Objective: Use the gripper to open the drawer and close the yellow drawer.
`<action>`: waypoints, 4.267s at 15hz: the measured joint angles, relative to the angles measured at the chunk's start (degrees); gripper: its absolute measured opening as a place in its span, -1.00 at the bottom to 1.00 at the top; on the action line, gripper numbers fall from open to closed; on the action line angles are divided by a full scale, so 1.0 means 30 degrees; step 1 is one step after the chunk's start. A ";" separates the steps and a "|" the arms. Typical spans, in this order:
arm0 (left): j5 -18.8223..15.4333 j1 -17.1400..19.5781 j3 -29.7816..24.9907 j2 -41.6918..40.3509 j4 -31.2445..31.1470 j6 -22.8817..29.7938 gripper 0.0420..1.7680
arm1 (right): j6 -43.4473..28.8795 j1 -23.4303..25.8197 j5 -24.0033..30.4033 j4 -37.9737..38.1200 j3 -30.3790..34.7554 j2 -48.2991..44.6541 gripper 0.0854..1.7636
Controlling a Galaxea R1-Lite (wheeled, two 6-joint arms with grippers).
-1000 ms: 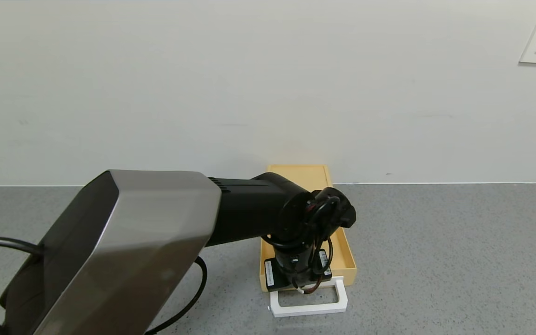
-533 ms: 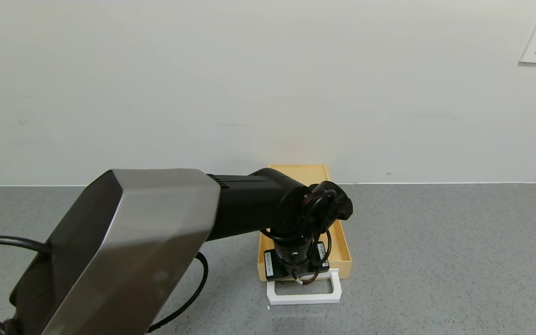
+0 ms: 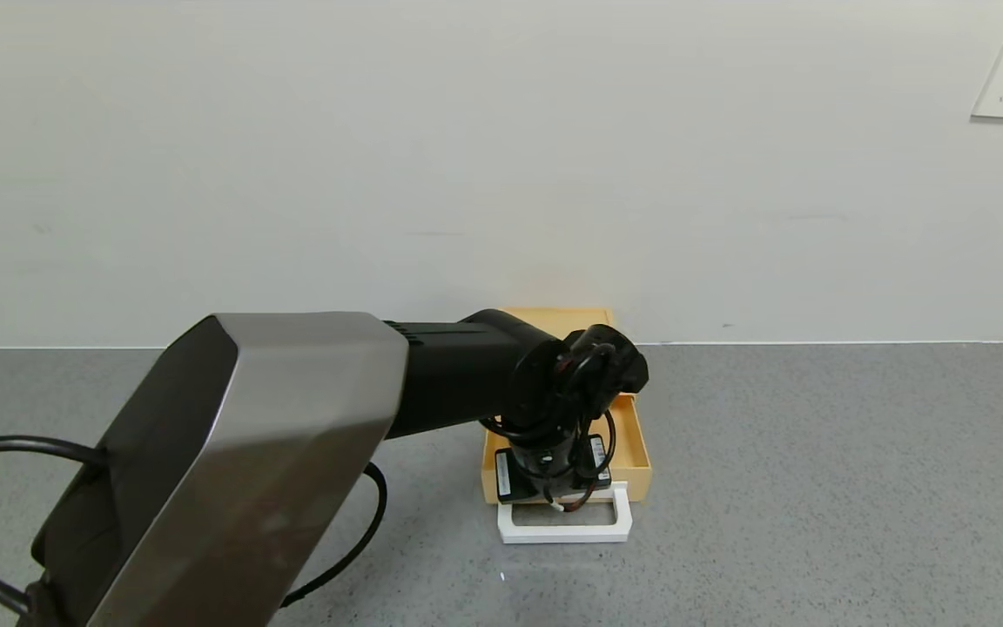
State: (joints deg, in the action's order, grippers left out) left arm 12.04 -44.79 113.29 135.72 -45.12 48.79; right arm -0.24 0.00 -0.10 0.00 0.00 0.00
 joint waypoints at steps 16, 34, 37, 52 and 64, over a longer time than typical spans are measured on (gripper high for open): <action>-0.0049 0.1057 0.0028 0.0110 0.3621 -0.2235 -0.93 | -0.0008 0.0000 0.0000 0.0008 0.0000 0.0000 0.94; -0.0077 0.2361 0.0028 0.0959 0.7940 -0.4970 -0.93 | -0.0008 0.0000 0.0000 0.0008 0.0000 0.0000 0.94; -0.0077 0.2454 0.0028 0.1097 0.8444 -0.5181 -0.93 | -0.0008 0.0000 0.0008 0.0000 0.0000 0.0000 0.94; 0.0524 0.2345 -0.0085 -0.0796 0.5274 -0.6018 -0.93 | -0.0008 0.0000 0.0008 0.0000 0.0000 0.0000 0.94; -0.2674 0.4852 -0.5535 -0.8627 0.4234 -1.0017 -0.93 | -0.0008 0.0000 0.0000 0.0000 0.0000 0.0000 0.94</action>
State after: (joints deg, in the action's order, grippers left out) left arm 4.02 -30.23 96.68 109.84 -32.41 18.74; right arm -0.27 0.00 -0.10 0.00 0.00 0.00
